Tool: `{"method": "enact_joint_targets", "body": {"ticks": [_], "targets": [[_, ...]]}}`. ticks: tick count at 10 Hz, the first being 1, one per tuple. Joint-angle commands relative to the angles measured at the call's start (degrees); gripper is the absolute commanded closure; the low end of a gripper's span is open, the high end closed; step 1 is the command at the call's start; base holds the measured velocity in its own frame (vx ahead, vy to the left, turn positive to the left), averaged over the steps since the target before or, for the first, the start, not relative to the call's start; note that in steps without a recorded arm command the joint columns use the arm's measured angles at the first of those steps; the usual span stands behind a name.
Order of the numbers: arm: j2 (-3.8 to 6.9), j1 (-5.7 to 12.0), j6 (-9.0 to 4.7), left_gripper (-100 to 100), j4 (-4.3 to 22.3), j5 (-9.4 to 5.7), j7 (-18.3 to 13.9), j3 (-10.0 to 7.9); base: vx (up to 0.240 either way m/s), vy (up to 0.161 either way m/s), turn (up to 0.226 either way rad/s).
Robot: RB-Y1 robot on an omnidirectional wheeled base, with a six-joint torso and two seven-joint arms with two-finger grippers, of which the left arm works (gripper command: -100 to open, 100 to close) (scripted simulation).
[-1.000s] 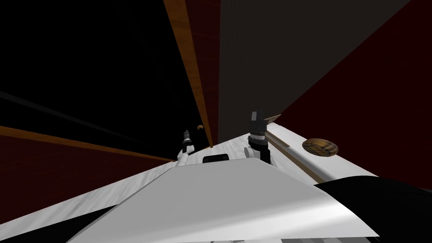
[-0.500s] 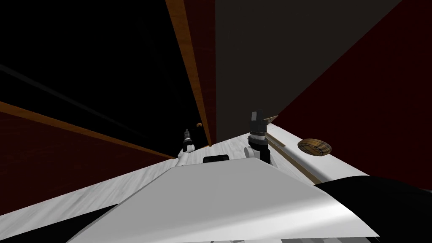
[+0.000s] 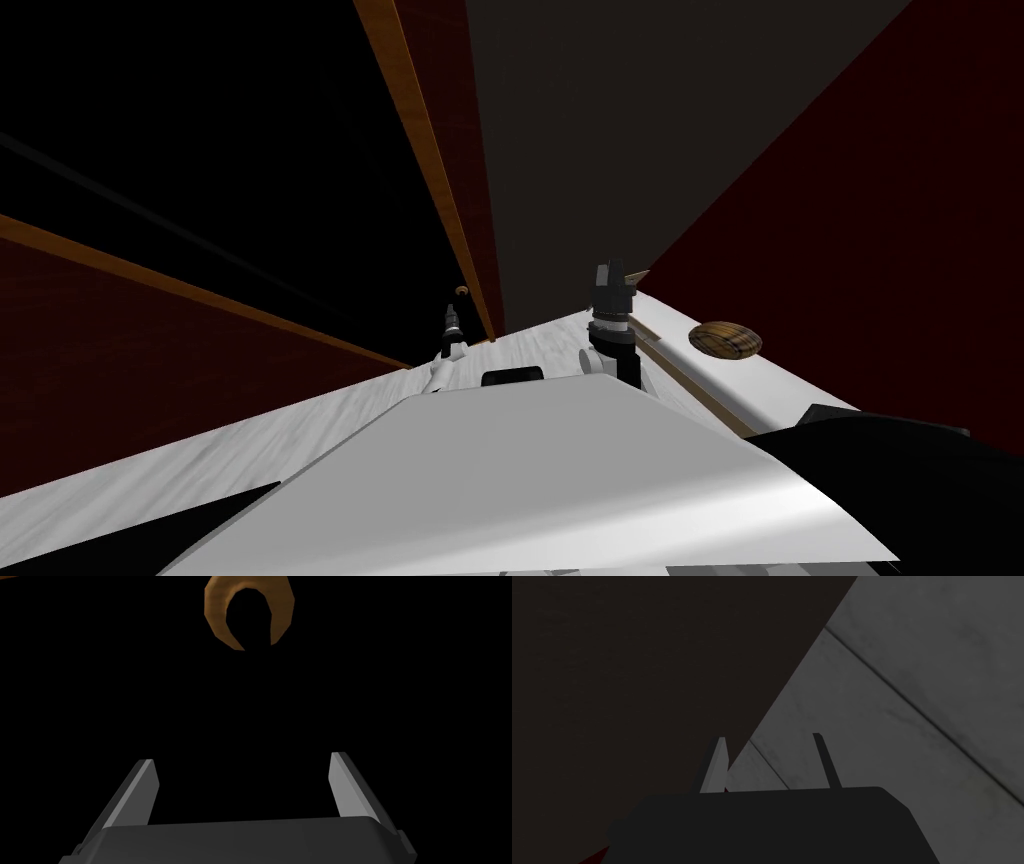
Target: Push the door open
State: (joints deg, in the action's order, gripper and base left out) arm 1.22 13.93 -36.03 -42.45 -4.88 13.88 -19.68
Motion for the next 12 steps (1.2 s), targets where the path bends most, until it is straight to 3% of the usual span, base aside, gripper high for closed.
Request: {"method": "enact_joint_targets", "body": {"ticks": [1, 2, 5, 9, 10, 11, 12], "targets": [[0.0, 0.0, 0.0, -100, 0.0, 0.0, 0.0, 0.0, -0.083, -0.072, 0.005], [0.81, -0.23, -0.25, -100, 0.15, -0.03, -0.01, -0.1, 0.093, -0.002, -0.037], [1.32, -0.54, -0.86, -100, 0.36, -0.08, 0.07, -0.31, 0.186, 0.046, -0.026], [0.38, -1.06, -1.88, -100, 0.71, -0.16, 0.22, -0.68, 0.203, 0.039, -0.03], [0.65, -0.94, -1.74, -100, 0.74, -0.15, 0.21, -0.63, 0.088, 0.007, -0.006], [0.65, -0.94, -1.74, 100, 0.74, -0.15, 0.21, -0.63, -0.011, 0.0, 0.007], [0.65, -0.94, -1.74, 100, 0.74, -0.15, 0.21, -0.63, -0.034, -0.003, 0.002]]}}
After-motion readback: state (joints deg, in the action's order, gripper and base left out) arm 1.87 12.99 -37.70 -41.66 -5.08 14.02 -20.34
